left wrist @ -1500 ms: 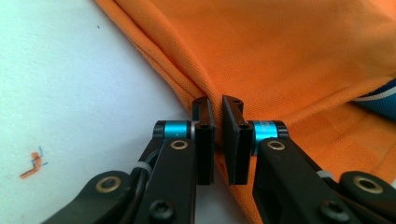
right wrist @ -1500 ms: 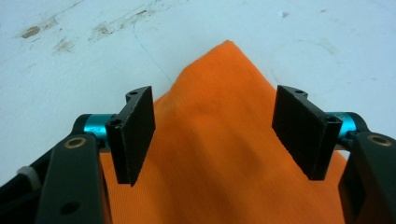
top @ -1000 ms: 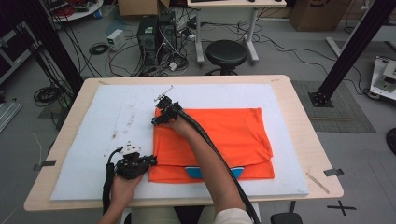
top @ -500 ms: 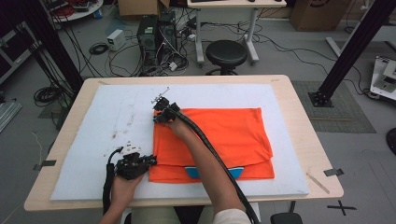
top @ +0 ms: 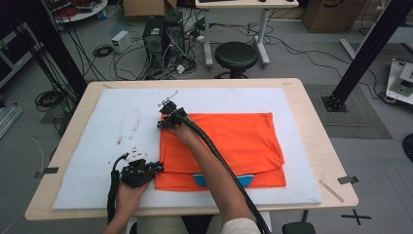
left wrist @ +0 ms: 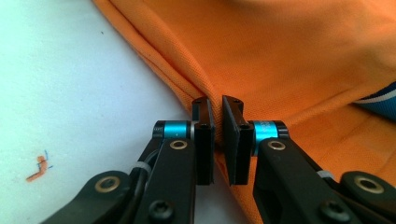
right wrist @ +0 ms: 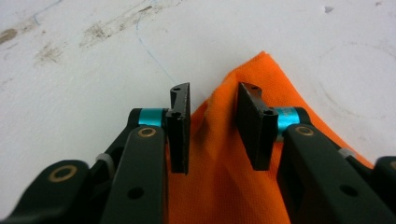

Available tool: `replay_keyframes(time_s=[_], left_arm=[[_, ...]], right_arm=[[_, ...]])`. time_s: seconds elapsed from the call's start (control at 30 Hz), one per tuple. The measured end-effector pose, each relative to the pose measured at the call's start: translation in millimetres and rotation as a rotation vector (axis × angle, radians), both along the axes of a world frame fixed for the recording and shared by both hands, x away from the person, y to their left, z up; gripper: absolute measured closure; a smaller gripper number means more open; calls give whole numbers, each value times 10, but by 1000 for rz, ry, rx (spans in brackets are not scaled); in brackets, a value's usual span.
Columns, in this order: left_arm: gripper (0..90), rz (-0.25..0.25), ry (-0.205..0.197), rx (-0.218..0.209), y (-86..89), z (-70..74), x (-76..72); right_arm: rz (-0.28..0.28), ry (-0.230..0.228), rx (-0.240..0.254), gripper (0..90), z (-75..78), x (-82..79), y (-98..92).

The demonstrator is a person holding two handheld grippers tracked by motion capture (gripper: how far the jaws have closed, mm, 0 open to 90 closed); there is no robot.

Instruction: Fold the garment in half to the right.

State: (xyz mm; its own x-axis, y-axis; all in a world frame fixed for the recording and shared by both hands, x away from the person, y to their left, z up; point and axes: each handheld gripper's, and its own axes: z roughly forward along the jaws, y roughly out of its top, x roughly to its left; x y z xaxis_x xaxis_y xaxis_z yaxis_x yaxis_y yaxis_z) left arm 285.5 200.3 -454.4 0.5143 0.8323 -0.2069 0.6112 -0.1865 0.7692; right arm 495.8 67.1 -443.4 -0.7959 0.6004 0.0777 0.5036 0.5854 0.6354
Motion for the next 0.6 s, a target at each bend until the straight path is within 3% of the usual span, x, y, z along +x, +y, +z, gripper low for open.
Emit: replay_keyframes(time_s=[0.1, 0.2, 0.37, 0.5, 0.6], left_arm=[[833, 0, -1, 0, -4, 0, -2], [833, 3, -2, 1, -7, 0, -5], [833, 4, -4, -1, -7, 0, -6], [833, 4, -10, 0, -6, 3, -7], [833, 6, -17, -6, -4, 11, -9]], right_arm=[[-9, -14, -21, 635, 3, -20, 52], [-20, -48, -62, 710, 8, -36, 83], [-38, -48, -51, 814, 4, -34, 73], [-35, -63, -61, 839, 11, -45, 81], [-42, -56, -41, 845, 22, -41, 56]])
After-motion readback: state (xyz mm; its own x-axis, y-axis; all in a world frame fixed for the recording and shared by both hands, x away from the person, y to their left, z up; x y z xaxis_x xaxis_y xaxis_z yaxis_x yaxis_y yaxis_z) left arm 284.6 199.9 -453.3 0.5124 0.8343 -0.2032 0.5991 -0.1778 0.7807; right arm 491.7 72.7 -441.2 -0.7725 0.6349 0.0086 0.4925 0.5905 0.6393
